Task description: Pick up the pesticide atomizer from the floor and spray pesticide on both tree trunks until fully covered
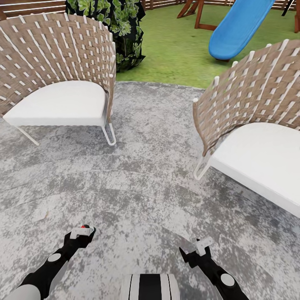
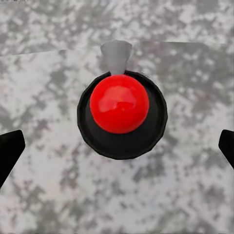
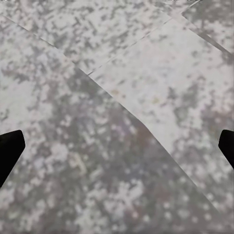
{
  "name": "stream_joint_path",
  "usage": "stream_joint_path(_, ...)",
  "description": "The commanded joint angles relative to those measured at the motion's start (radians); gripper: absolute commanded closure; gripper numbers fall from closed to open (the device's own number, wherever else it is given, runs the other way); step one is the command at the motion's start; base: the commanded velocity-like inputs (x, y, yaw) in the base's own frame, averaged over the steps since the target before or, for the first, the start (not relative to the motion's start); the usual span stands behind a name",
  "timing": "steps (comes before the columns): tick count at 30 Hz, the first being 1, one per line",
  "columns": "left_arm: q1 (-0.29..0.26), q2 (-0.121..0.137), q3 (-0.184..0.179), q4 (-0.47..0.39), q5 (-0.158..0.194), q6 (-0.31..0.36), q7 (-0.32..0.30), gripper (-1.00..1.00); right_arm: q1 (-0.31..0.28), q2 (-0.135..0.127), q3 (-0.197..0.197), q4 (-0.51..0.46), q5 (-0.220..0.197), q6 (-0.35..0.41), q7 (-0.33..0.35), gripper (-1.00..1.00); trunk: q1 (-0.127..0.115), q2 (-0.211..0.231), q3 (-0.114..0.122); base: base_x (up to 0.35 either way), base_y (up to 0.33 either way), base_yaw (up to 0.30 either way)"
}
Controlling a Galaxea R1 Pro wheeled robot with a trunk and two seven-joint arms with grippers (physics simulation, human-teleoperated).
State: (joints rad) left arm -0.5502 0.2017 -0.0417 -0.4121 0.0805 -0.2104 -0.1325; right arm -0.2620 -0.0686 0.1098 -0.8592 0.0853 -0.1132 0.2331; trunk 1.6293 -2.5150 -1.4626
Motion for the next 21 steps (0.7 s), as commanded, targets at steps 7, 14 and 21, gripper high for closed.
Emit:
stream_joint_path(7, 0.0, 0.001, -0.004, 0.002, 0.008, -0.003, -0.002, -1.0, 0.0, 0.0, 0.001, 0.0, 0.009, -0.004, 0.0, -1.0, 0.0, 0.0, -0.001, 0.061, 0.0, 0.0)
stream_joint_path(14, 0.0, 0.001, -0.006, 0.002, 0.008, -0.004, -0.003, -1.0, 0.0, 0.0, 0.001, 0.0, 0.01, -0.004, 0.0, -1.0, 0.0, 0.0, -0.001, 0.002, 0.0, 0.0)
stream_joint_path(21, 0.0, 0.001, -0.004, 0.005, 0.008, -0.003, -0.002, 1.0, 0.0, 0.0, 0.001, 0.0, 0.01, -0.003, 0.0, -1.0, 0.0, 0.0, -0.001, 0.0, 0.0, 0.0)
